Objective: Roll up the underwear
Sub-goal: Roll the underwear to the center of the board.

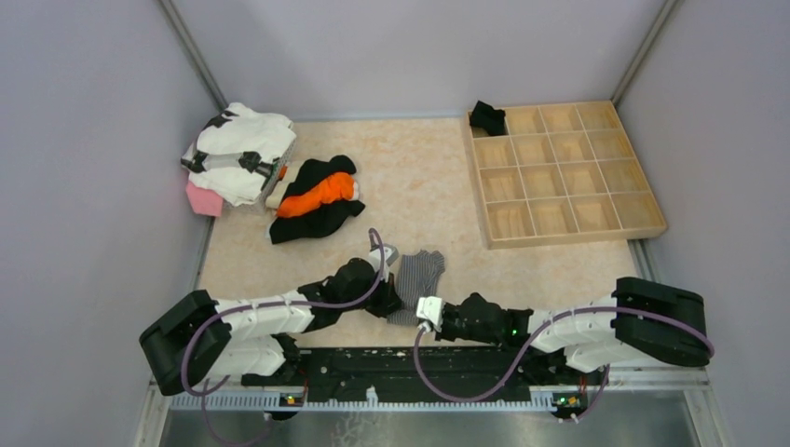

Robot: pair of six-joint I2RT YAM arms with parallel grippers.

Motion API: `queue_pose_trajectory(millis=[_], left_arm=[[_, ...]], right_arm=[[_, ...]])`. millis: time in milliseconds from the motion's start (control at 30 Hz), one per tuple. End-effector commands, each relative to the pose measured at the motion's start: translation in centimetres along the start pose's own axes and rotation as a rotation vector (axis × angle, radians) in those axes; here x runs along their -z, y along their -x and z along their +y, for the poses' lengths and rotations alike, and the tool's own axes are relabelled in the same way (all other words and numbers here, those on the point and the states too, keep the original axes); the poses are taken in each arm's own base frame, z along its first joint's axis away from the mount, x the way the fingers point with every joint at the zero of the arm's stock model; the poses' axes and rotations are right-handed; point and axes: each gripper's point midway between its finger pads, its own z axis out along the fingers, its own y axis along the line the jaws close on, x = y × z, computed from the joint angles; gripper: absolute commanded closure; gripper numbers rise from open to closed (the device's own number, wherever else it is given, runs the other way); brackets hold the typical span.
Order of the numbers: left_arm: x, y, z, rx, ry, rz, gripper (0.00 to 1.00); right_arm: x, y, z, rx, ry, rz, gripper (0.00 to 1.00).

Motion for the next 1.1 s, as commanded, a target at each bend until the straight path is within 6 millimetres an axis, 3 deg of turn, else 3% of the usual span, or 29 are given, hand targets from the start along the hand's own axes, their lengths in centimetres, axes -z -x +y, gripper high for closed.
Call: queue_pose_trajectory(millis=[0,467,833,933,1067], left_arm=[[0.3,-0.4,-0.4,-0.011,-0.035,-0.003,1.00],[0.5,-0.4,-0.5,-0.006,-0.041,-0.001,1.00],[0.3,-0.3,-0.7,-0.001,-0.043,-0.001,1.00],[0.4,0.3,-0.7,0.004,-0.032,-0.018,1.00],[1.2,3.1,-1.0,0.019,0.009,-0.097,1.00]], right_arm=[[0.3,2.4,0.1,-0.166,-0.019,-0.106,1.00],[0.6,1.1,0.0,-0.586,0.016,-0.073,1.00],[0.5,-2.1,-0.5,-0.855,-0.026,0.077,1.00],[0.5,-2.9,-0.4,-0.889,-0.038,0.116,1.00],[0.3,-3.8,-0.5,-0.927,-0.046,0.163,1.00]])
